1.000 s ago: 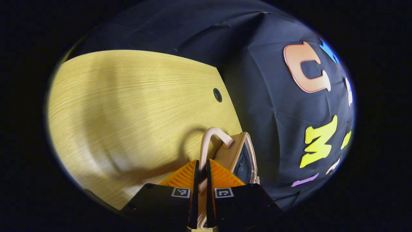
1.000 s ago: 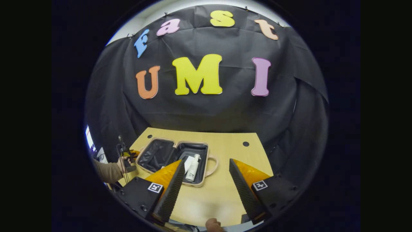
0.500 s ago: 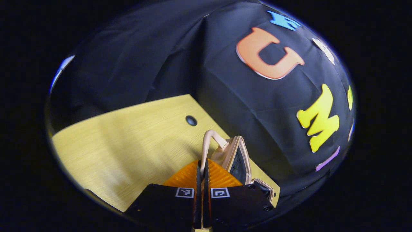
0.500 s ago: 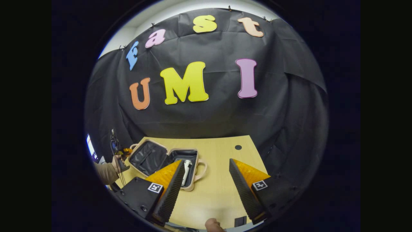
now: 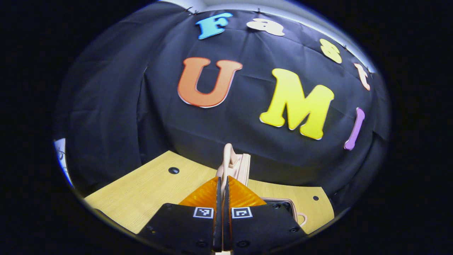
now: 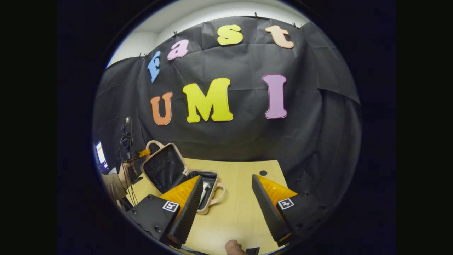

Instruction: First open the suitcase, pack the skin care products into it, and then close the suitcase.

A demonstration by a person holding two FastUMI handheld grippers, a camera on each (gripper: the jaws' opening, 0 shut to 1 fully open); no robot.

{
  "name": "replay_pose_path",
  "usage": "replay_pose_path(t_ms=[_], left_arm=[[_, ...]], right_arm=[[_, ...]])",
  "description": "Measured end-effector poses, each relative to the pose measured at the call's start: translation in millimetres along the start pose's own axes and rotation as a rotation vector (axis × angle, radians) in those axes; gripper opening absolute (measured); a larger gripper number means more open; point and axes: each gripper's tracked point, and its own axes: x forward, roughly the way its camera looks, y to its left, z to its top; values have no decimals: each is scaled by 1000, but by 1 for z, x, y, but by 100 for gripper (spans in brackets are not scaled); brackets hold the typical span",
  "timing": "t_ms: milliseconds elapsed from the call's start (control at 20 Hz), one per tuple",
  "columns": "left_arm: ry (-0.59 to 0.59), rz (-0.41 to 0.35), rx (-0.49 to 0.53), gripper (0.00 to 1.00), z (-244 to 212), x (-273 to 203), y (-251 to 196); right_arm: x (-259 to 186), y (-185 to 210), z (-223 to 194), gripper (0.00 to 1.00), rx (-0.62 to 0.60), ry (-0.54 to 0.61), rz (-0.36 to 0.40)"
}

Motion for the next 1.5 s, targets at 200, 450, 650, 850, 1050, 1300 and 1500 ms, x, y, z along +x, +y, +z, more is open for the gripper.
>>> replay_pose_path(t_ms=[200,450,650,850,1050,1300,1500], left_arm=[[-16,4,79,5,-10,-13,-60],[-11,11,247,5,-37,-23,-125],[54,-48,275,5,-78,-30,-180],[126,-63,360,5,-123,-28,-224],[186,-60,493,5,-170,-18,-253],[272,-57,636,5,-220,-4,-266],[316,-51,738,5,-251,-3,-270]], right_arm=[[-3,-20,-4,82,-13,2,23],[-9,-49,-9,82,12,9,36],[-11,-75,-17,82,33,23,36],[-14,-108,-30,78,51,46,26],[-17,-148,-49,78,81,68,-4],[-21,-182,-76,82,121,92,-67],[-30,-201,-95,82,170,117,-128]])
